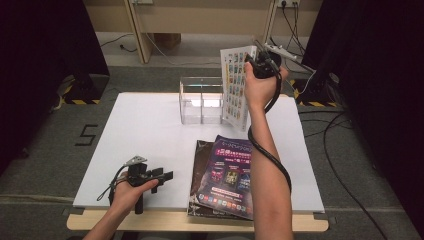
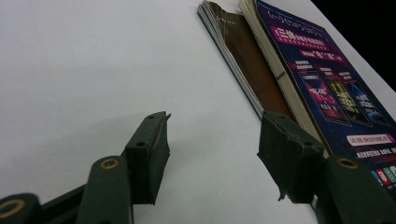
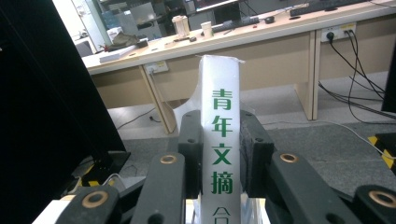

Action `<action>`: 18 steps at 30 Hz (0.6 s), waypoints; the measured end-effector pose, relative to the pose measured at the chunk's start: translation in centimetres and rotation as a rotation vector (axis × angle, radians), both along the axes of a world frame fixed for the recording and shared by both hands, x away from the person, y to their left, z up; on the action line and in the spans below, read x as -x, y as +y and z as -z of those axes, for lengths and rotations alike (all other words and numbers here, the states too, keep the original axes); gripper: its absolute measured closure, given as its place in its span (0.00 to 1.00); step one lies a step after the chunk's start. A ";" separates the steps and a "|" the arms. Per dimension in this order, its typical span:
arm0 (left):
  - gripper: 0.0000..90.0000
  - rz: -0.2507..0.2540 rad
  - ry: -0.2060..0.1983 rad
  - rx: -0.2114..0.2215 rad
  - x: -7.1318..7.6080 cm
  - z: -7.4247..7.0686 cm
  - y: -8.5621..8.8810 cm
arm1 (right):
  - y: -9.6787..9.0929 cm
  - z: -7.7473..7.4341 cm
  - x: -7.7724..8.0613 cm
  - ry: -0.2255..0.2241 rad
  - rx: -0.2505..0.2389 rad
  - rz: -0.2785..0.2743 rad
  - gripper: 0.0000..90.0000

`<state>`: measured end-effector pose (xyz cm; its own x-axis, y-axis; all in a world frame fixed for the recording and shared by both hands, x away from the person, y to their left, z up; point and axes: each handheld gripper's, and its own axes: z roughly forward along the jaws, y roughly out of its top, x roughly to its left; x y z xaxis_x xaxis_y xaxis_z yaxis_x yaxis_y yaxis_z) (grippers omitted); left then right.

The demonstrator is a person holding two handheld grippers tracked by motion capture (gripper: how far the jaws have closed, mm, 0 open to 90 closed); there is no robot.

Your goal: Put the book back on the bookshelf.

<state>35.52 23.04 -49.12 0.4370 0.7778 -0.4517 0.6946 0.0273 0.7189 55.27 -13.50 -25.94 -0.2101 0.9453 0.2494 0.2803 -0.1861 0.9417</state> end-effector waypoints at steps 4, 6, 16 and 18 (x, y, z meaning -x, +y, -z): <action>0.47 -0.001 -0.001 -0.002 0.0 -0.1 0.0 | 0.1 0.1 -0.9 -0.008 -0.003 0.002 0.83; 0.46 0.001 -0.002 0.002 0.0 0.0 0.0 | 0.0 0.1 -1.5 -0.014 0.003 0.007 0.82; 0.46 0.005 -0.001 0.003 -0.1 0.1 0.0 | 0.3 2.2 -3.0 -0.018 0.009 -0.012 0.82; 0.46 0.005 -0.001 0.003 -0.1 0.2 0.0 | 0.4 2.1 -2.8 -0.023 0.026 -0.009 0.82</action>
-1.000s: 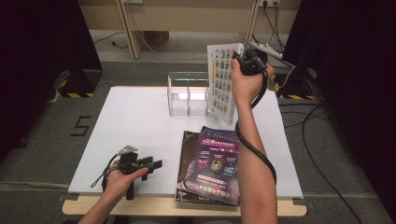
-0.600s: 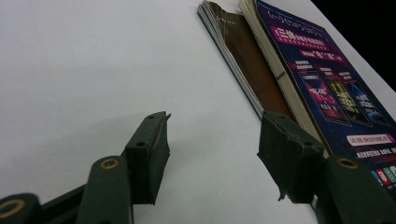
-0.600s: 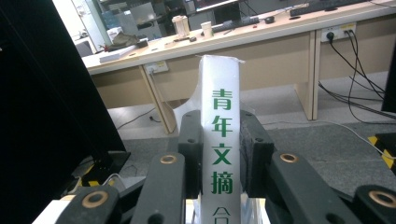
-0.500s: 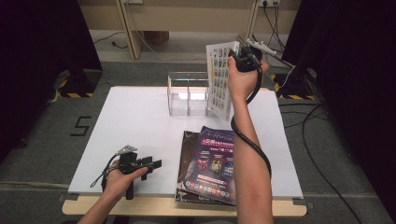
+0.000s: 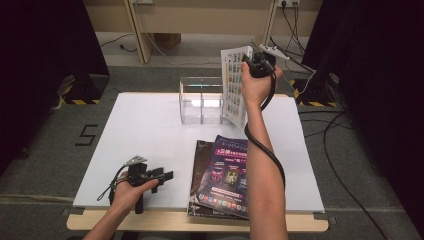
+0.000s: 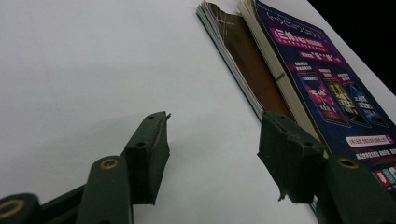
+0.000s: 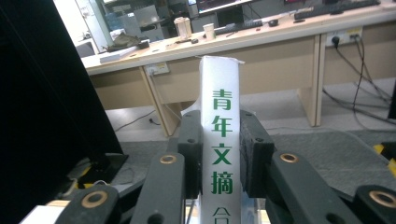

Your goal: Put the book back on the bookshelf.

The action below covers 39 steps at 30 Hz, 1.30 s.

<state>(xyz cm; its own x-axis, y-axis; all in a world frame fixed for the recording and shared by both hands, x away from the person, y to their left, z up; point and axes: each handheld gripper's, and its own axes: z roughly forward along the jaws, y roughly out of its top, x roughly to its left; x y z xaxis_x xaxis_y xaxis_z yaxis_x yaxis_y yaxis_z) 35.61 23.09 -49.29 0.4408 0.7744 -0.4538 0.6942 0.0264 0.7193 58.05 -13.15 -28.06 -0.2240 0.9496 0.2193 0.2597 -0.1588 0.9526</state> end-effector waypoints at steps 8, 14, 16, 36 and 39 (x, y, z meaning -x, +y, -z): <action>0.46 -0.002 0.002 -0.003 0.2 0.1 0.0 | 0.0 0.8 2.3 -0.054 0.045 -0.002 0.81; 0.46 -0.002 0.002 -0.002 0.3 0.1 0.0 | 0.0 1.2 5.6 -0.039 0.084 -0.021 0.80; 0.46 0.000 0.001 0.003 0.3 0.1 0.0 | -0.3 1.3 6.8 -0.023 0.109 -0.032 0.80; 0.46 0.003 -0.003 0.000 0.5 -0.1 -0.1 | -2.5 2.4 12.6 0.078 0.152 -0.045 0.77; 0.46 0.002 -0.007 0.003 0.5 -0.1 -0.1 | -2.6 2.3 12.2 0.075 0.151 -0.045 0.74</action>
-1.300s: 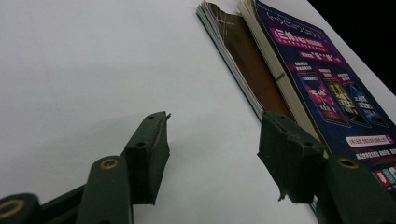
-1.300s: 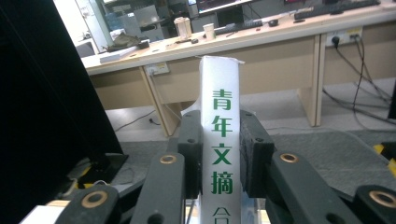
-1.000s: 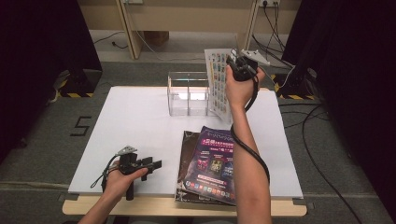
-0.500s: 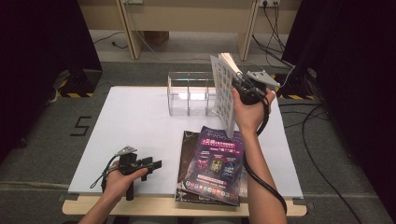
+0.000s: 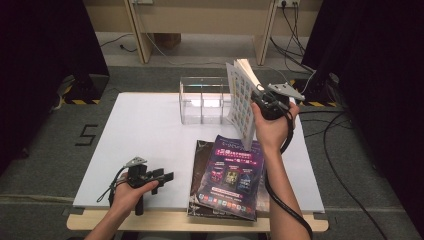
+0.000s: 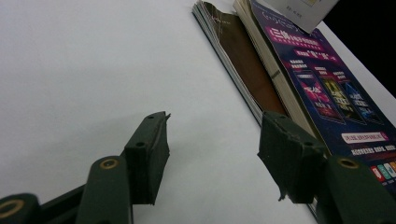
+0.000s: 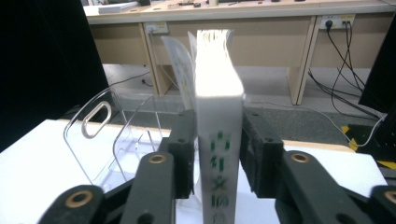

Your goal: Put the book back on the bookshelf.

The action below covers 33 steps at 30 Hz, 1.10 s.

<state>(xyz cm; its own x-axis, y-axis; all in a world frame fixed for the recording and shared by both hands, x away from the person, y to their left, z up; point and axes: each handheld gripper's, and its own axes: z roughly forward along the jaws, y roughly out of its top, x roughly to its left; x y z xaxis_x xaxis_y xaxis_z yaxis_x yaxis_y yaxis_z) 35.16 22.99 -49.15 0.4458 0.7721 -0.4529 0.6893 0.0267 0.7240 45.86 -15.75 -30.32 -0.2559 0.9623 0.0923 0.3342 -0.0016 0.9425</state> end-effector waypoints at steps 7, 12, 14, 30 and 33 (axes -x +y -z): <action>0.46 0.001 -0.001 -0.001 0.0 0.0 0.1 | 0.1 -0.2 -1.4 0.022 0.006 -0.002 0.70; 0.46 0.001 -0.002 -0.002 0.0 0.0 0.1 | 0.3 -0.5 -2.5 0.055 0.012 -0.002 0.69; 0.46 0.001 0.000 -0.003 -0.1 0.1 0.1 | 0.4 -0.7 -2.7 0.062 0.027 0.001 0.68; 0.46 0.003 0.001 -0.006 -0.1 0.1 0.2 | 0.9 -1.1 -4.3 0.132 0.047 0.003 0.70; 0.46 0.004 0.002 -0.006 -0.1 0.1 0.1 | 1.0 -1.4 -4.7 0.149 0.049 0.005 0.73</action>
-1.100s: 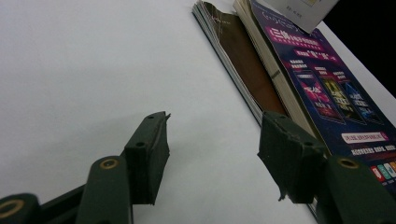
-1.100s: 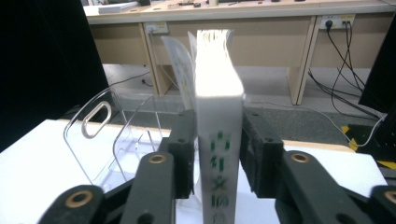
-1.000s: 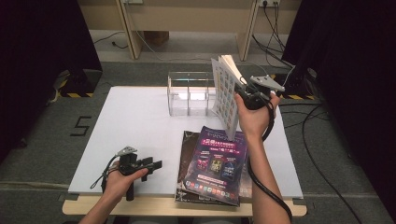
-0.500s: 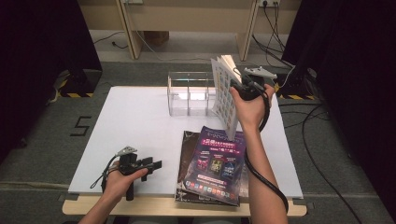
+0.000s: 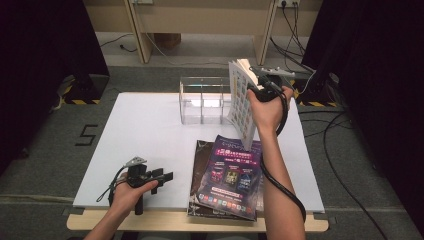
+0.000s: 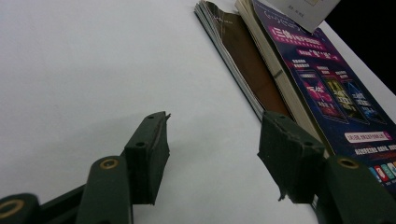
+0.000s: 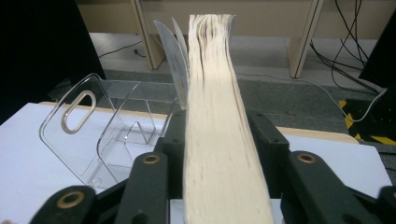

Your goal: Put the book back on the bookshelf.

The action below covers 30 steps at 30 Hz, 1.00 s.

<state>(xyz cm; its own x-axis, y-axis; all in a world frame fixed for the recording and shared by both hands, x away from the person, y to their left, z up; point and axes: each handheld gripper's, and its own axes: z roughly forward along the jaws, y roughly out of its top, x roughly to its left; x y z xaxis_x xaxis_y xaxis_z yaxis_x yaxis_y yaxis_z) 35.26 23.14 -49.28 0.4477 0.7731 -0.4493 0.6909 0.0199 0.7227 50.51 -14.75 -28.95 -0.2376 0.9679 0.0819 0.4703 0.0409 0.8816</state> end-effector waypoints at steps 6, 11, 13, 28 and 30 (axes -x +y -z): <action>0.46 -0.004 -0.002 0.005 0.0 0.0 0.1 | 0.4 0.0 -0.1 -0.004 0.005 0.010 0.81; 0.46 -0.002 0.001 0.003 0.0 0.0 0.1 | 0.5 0.1 -0.1 -0.016 0.000 0.006 0.82; 0.46 -0.002 0.002 0.002 0.0 0.0 0.1 | 0.5 0.1 -0.1 -0.014 -0.002 0.010 0.82; 0.47 -0.008 0.002 0.005 -0.1 0.0 0.2 | 1.0 0.3 0.0 -0.064 -0.045 0.034 0.83; 0.47 -0.008 -0.001 0.007 -0.1 0.0 0.3 | 1.1 0.3 -0.1 -0.070 -0.043 0.031 0.83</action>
<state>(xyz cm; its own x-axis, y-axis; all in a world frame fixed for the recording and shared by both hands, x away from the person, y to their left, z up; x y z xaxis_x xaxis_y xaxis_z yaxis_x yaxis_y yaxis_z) 35.37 23.39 -49.29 0.4415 0.7738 -0.4541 0.6901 0.0306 0.7230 50.61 -13.64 -29.26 -0.2139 0.9709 0.1081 0.4075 -0.0119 0.9131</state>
